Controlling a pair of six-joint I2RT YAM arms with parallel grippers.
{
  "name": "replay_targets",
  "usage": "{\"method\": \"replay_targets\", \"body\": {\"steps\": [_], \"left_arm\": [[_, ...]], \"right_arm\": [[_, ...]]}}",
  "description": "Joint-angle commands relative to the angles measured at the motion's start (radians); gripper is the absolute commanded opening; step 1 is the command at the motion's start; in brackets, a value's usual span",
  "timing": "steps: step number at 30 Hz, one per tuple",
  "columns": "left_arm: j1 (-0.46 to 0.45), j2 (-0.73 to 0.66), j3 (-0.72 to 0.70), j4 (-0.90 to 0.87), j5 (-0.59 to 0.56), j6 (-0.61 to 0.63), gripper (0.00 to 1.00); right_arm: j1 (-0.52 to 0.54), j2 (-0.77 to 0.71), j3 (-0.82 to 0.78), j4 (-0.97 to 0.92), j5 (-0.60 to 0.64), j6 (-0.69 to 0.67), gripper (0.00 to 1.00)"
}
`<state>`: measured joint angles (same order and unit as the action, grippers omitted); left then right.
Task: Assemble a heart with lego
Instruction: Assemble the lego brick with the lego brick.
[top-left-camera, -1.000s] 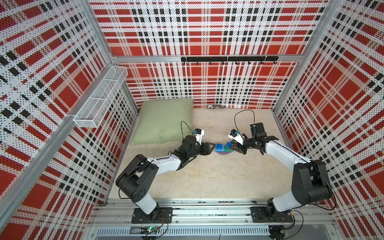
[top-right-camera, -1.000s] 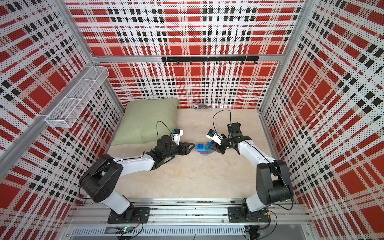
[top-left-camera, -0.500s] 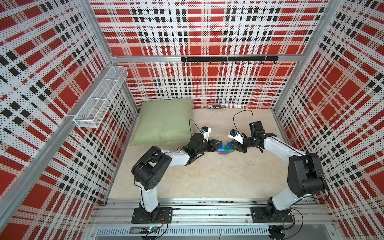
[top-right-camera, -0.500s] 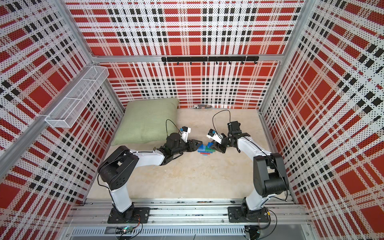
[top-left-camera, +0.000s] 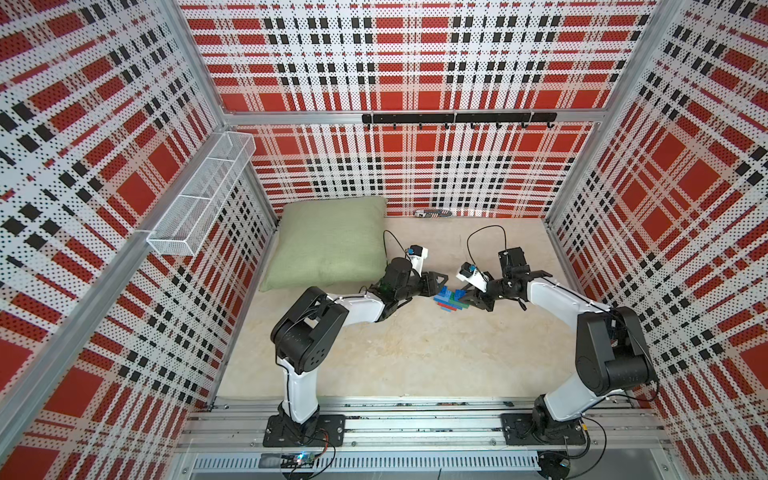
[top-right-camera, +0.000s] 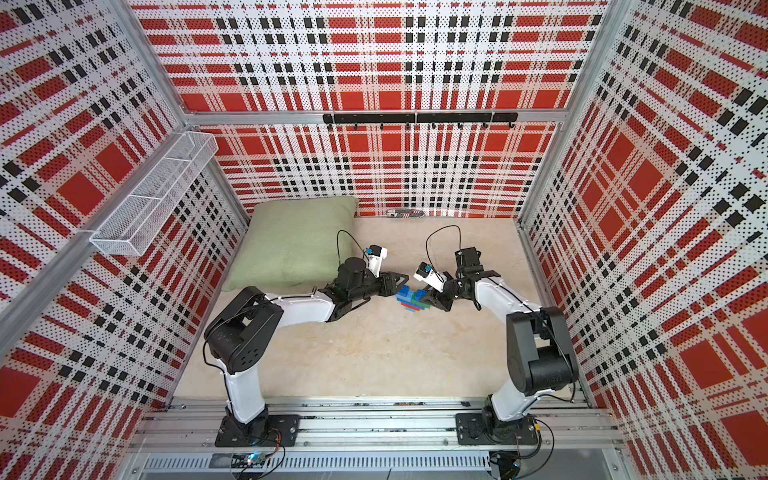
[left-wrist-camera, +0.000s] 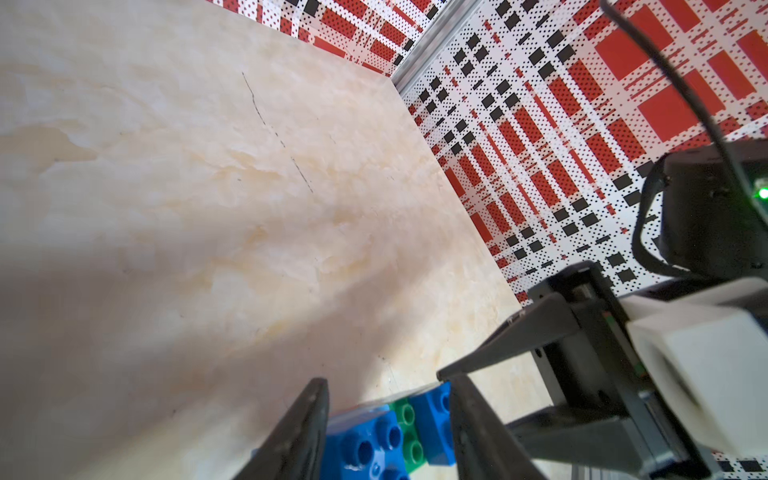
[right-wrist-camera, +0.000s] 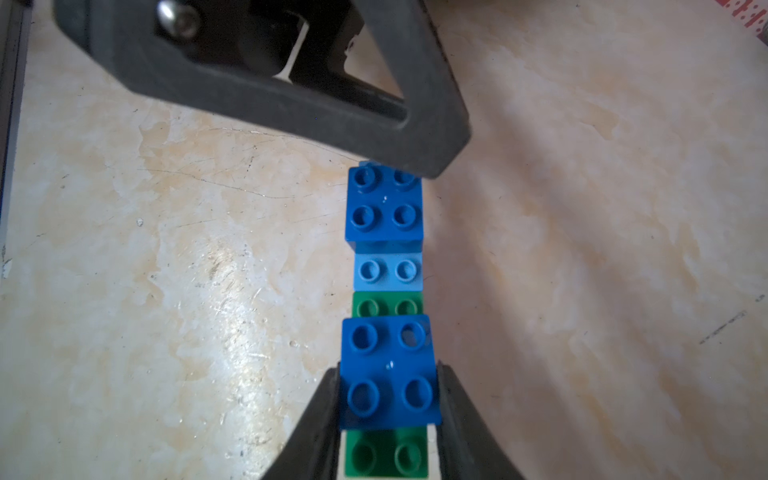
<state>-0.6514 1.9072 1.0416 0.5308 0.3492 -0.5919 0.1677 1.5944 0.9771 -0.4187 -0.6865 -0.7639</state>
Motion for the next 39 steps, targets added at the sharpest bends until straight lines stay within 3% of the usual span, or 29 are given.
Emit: {"method": "replay_targets", "body": {"steps": [1, 16, 26, 39], "left_arm": [[0.005, 0.004, 0.02, -0.043, -0.029, 0.047, 0.52], [0.007, 0.029, 0.027, -0.11, -0.051, 0.084, 0.52], [0.009, 0.031, 0.04, -0.136, -0.068, 0.098, 0.52], [0.01, 0.011, 0.044, -0.155, -0.081, 0.108, 0.52]], "right_arm": [[-0.002, -0.033, -0.023, 0.043, 0.011, 0.042, 0.27], [0.021, -0.087, -0.087, 0.101, 0.052, 0.091, 0.34], [0.021, -0.112, -0.087, 0.101, 0.046, 0.09, 0.46], [0.027, -0.135, -0.057, 0.077, 0.025, 0.118, 0.51]]}}
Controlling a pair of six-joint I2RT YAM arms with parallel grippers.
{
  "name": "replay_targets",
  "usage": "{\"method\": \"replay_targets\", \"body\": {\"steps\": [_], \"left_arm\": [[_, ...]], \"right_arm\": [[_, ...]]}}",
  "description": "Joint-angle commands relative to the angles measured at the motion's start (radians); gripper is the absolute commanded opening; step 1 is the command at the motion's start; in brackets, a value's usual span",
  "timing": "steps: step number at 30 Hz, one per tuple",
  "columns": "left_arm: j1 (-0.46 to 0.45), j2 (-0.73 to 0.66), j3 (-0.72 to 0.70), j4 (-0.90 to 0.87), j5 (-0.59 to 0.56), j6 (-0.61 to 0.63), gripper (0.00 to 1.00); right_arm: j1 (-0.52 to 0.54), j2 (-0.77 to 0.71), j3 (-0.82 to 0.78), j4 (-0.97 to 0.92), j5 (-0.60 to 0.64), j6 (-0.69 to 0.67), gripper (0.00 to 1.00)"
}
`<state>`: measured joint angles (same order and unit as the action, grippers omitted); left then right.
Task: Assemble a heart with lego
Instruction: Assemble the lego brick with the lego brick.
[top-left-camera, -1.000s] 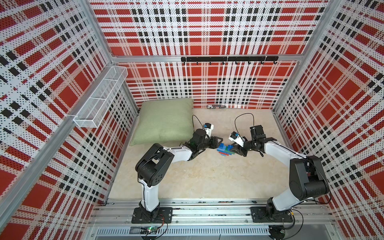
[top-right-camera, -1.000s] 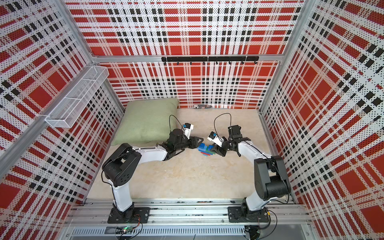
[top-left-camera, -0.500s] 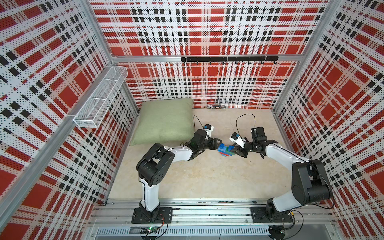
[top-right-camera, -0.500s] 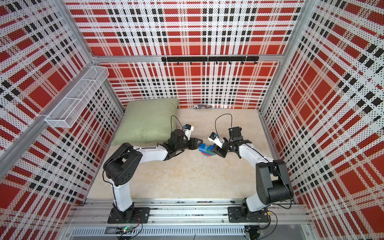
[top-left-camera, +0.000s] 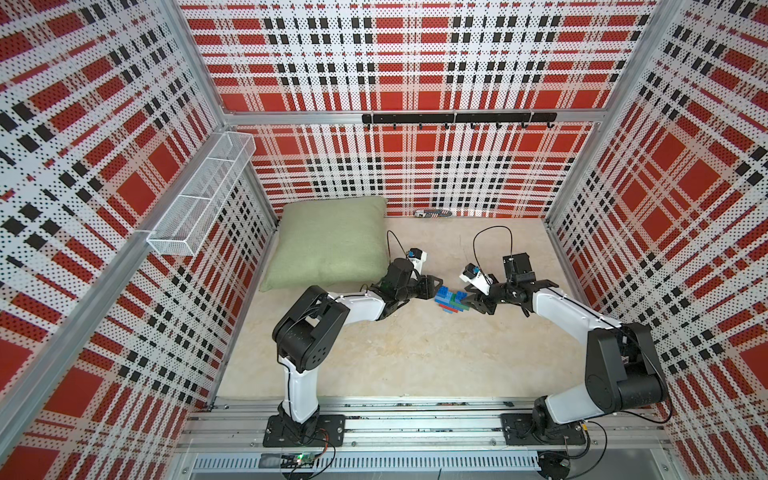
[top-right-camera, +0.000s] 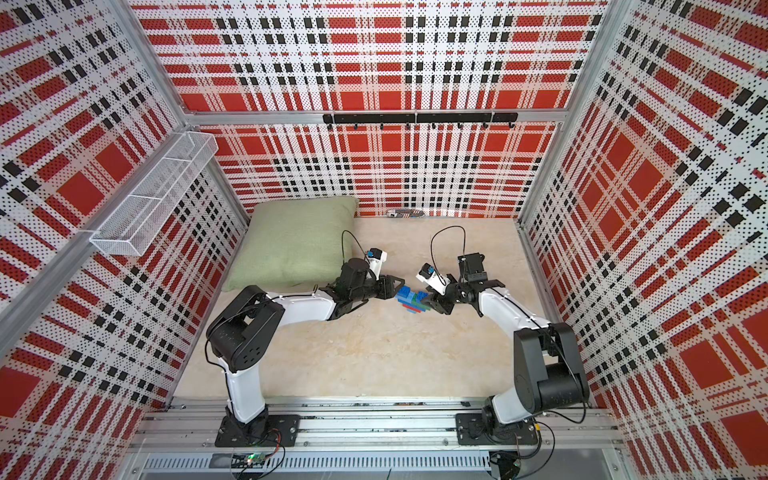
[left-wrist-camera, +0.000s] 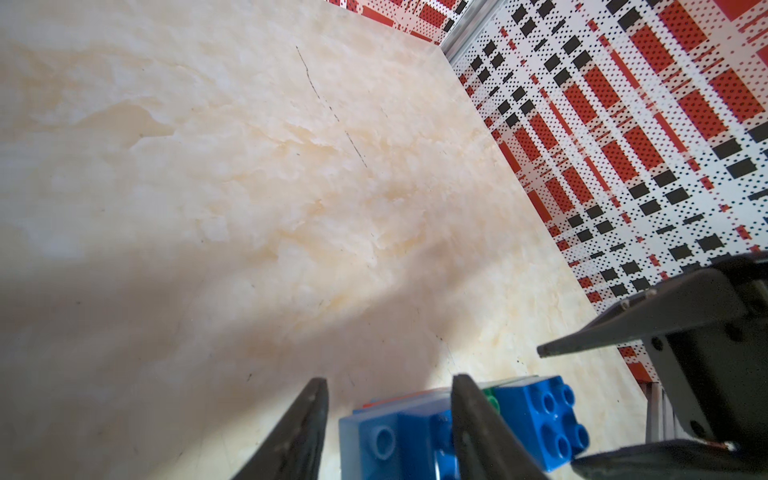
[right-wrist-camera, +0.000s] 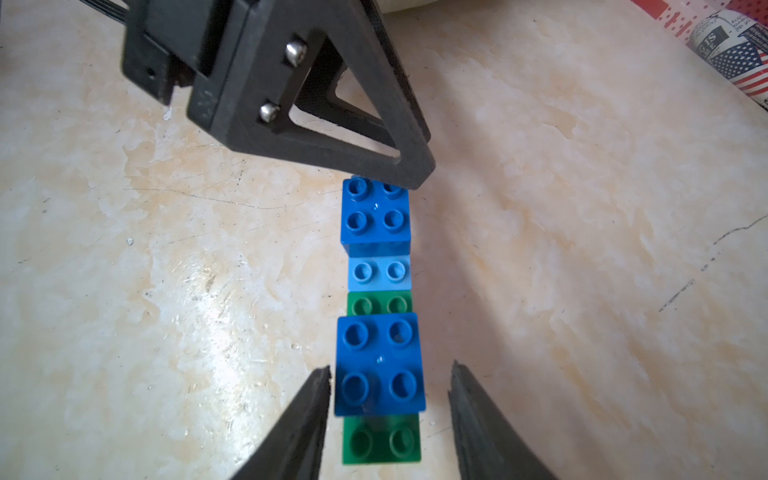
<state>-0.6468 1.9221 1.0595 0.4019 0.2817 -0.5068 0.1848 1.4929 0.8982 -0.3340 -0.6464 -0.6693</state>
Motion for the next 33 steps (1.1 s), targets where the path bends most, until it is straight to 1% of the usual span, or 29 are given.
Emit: {"method": "replay_targets", "body": {"steps": [1, 4, 5, 7, 11, 20, 23, 33], "left_arm": [[0.005, -0.003, 0.025, -0.026, -0.013, 0.023, 0.52], [0.004, -0.006, 0.025, -0.027, -0.014, 0.021, 0.52], [0.003, -0.009, 0.024, -0.028, -0.015, 0.022, 0.52], [-0.001, -0.006, 0.026, -0.028, -0.016, 0.023, 0.53], [-0.007, -0.005, 0.028, -0.028, -0.016, 0.022, 0.52], [-0.007, -0.006, 0.034, -0.032, -0.016, 0.028, 0.52], [-0.008, -0.006, 0.036, -0.034, -0.015, 0.028, 0.52], [-0.008, -0.001, 0.04, -0.039, -0.016, 0.031, 0.52]], "right_arm": [[0.01, -0.037, 0.019, 0.002, -0.009, 0.029, 0.52], [0.024, -0.033, 0.035, -0.002, 0.022, 0.039, 0.54], [0.037, -0.03, 0.044, -0.005, 0.048, 0.044, 0.55], [0.051, -0.02, 0.062, -0.014, 0.054, 0.048, 0.56], [0.056, 0.019, 0.106, -0.069, 0.053, 0.042, 0.54], [0.056, 0.025, 0.105, -0.113, 0.076, 0.02, 0.53], [0.056, 0.03, 0.102, -0.125, 0.06, 0.014, 0.53], [0.054, 0.038, 0.101, -0.138, 0.088, 0.008, 0.49]]}}
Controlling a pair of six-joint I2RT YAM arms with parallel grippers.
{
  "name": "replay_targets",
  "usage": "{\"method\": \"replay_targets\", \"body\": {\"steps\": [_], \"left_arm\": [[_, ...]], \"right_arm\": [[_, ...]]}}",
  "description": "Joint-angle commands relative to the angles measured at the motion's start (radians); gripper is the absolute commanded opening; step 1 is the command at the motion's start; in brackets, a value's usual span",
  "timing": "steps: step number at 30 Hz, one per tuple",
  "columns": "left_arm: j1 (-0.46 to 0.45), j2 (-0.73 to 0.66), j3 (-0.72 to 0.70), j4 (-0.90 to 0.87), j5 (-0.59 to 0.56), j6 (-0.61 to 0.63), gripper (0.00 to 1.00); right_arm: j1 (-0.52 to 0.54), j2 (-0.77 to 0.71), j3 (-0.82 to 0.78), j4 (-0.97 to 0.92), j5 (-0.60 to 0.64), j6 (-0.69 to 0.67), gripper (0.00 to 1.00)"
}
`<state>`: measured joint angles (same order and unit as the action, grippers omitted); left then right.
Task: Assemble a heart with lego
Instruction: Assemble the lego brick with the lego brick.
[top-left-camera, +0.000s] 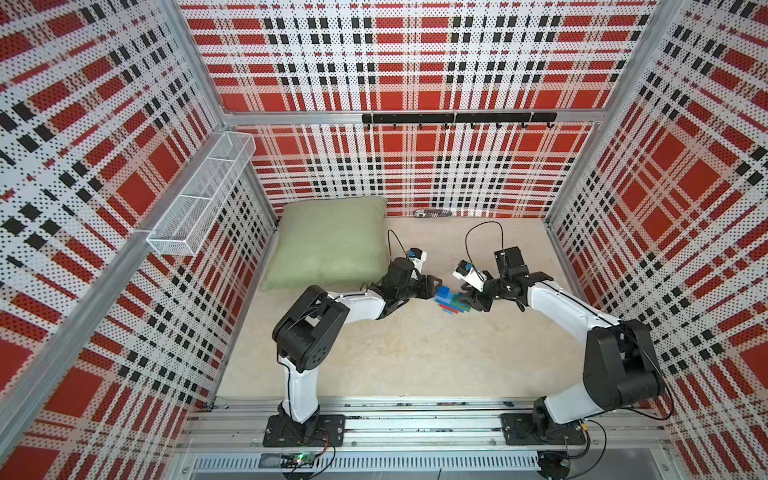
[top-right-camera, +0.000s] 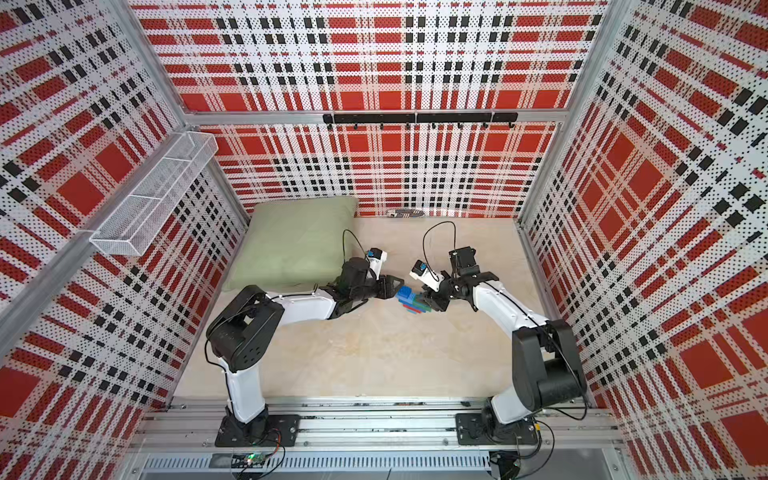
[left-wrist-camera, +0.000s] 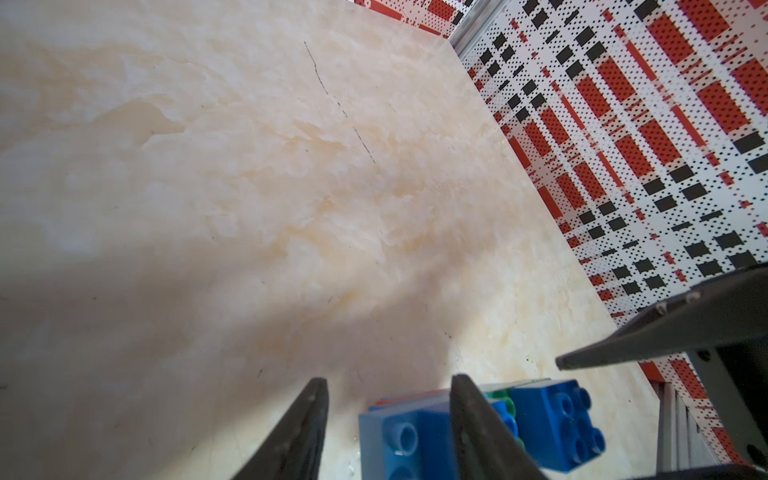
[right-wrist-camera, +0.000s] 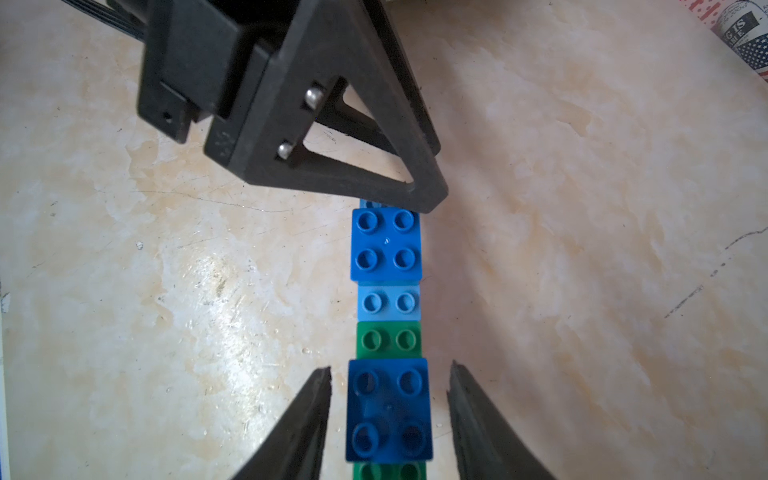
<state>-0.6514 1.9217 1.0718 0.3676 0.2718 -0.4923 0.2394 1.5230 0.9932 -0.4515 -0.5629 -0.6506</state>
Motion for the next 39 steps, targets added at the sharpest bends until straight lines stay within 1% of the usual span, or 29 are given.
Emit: {"method": "replay_targets", "body": {"steps": [1, 4, 7, 12, 30, 37, 39], "left_arm": [[-0.004, 0.0, 0.028, -0.007, -0.009, 0.016, 0.52], [-0.004, 0.003, 0.028, -0.008, -0.008, 0.018, 0.52], [-0.002, 0.003, 0.027, -0.01, -0.01, 0.018, 0.52], [-0.003, 0.003, 0.025, -0.01, -0.011, 0.02, 0.52], [0.002, 0.02, 0.024, -0.022, -0.029, 0.015, 0.52], [-0.007, 0.021, 0.03, -0.022, -0.034, 0.014, 0.53], [-0.005, 0.022, 0.028, -0.022, -0.036, 0.011, 0.52]], "right_arm": [[-0.001, 0.006, 0.002, -0.022, 0.0, -0.012, 0.49], [-0.003, 0.006, -0.003, -0.023, -0.004, -0.014, 0.47], [-0.005, 0.008, -0.004, -0.024, -0.006, -0.011, 0.43], [-0.011, 0.014, -0.003, -0.036, -0.006, -0.011, 0.39], [-0.018, 0.009, -0.033, -0.061, -0.018, -0.006, 0.37], [-0.011, -0.051, -0.062, -0.007, -0.008, 0.017, 0.37], [-0.004, -0.064, -0.068, -0.004, 0.012, 0.019, 0.37]]}}
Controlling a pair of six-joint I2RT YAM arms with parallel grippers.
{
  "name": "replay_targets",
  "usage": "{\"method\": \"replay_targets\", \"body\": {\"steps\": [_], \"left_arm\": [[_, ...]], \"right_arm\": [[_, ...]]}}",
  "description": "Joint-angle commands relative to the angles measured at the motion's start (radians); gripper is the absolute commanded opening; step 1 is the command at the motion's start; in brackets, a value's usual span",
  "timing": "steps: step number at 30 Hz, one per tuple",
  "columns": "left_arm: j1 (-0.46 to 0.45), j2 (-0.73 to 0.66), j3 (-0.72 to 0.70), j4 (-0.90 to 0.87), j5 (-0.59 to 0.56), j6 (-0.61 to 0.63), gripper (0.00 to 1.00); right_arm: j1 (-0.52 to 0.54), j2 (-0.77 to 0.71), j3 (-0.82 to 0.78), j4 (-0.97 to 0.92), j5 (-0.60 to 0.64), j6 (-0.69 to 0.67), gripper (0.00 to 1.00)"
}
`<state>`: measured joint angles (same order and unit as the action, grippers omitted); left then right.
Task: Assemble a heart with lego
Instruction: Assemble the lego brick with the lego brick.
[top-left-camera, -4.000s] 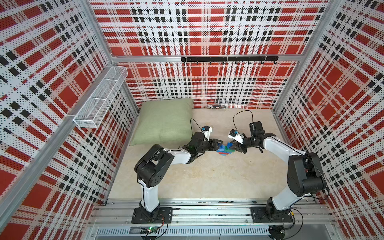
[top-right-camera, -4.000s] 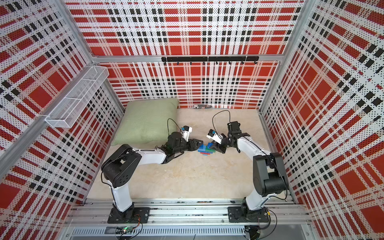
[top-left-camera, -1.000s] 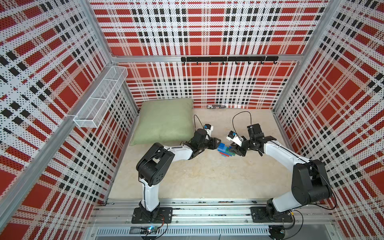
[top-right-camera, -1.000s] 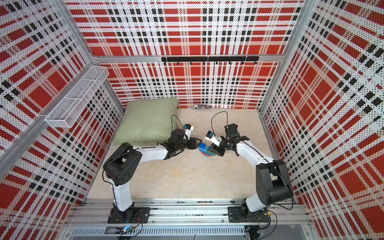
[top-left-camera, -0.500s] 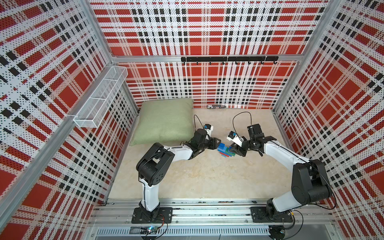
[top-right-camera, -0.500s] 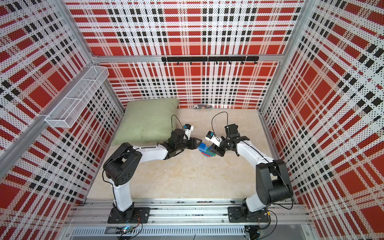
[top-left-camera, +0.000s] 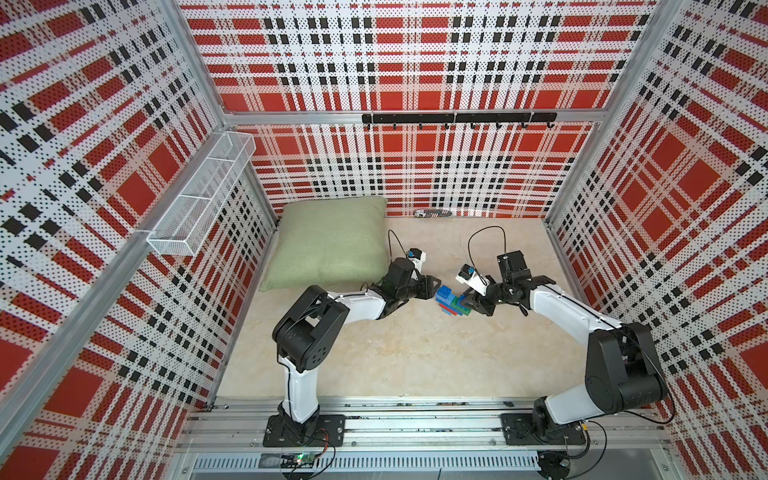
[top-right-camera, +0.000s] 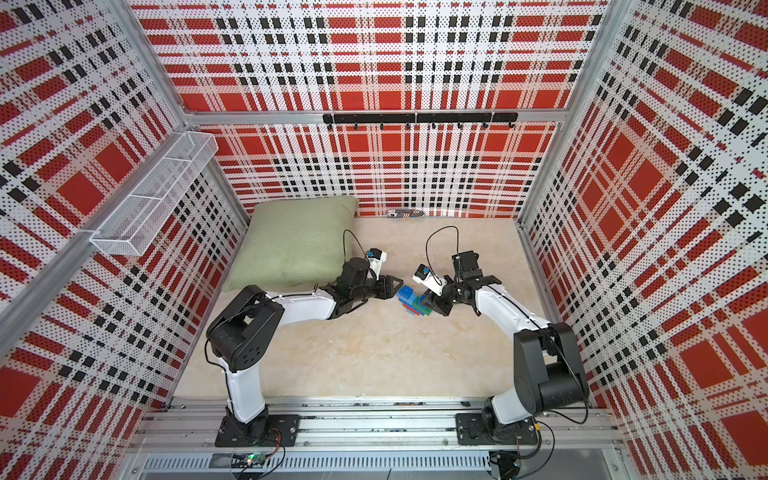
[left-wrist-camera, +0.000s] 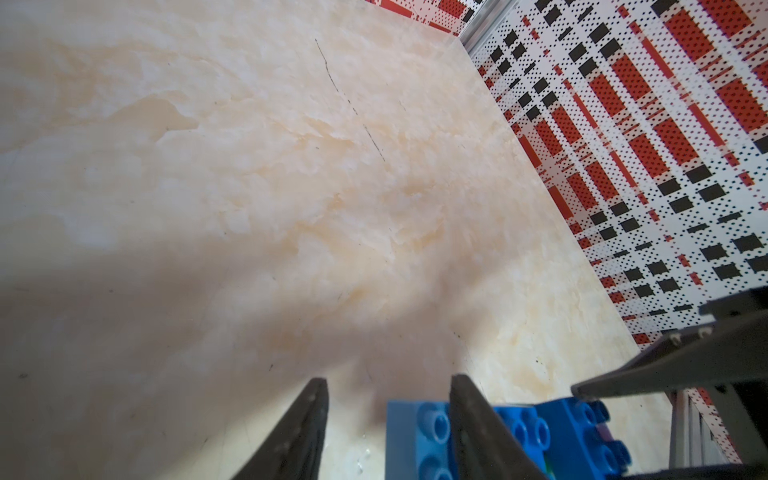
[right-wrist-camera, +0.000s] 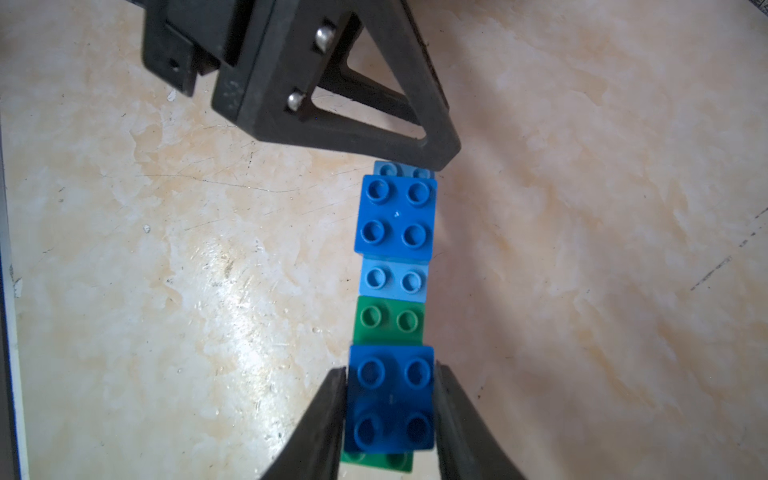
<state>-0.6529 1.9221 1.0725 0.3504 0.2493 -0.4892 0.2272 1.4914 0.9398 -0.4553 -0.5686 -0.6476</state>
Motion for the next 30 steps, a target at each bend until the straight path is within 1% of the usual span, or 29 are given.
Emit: {"method": "replay_targets", "body": {"steps": [1, 9, 16, 26, 27, 30], "left_arm": [[-0.004, 0.023, 0.027, -0.005, -0.013, 0.008, 0.52], [-0.006, 0.026, 0.029, -0.005, -0.018, 0.005, 0.52], [-0.005, 0.028, 0.027, -0.005, -0.024, 0.001, 0.52], [-0.005, 0.013, 0.024, -0.004, -0.034, -0.002, 0.52], [-0.005, 0.011, 0.023, -0.004, -0.036, -0.003, 0.52], [-0.007, 0.0, 0.018, 0.0, -0.038, -0.009, 0.52]], "right_arm": [[0.01, -0.038, -0.019, 0.002, 0.019, 0.018, 0.37], [0.047, -0.068, -0.034, 0.065, 0.065, 0.067, 0.37], [0.062, -0.078, -0.026, 0.06, 0.108, 0.1, 0.36], [0.096, -0.125, -0.05, 0.084, 0.102, 0.178, 0.38], [0.099, -0.127, -0.051, 0.091, 0.105, 0.193, 0.39], [0.098, -0.146, -0.042, 0.136, 0.141, 0.329, 0.44]]}}
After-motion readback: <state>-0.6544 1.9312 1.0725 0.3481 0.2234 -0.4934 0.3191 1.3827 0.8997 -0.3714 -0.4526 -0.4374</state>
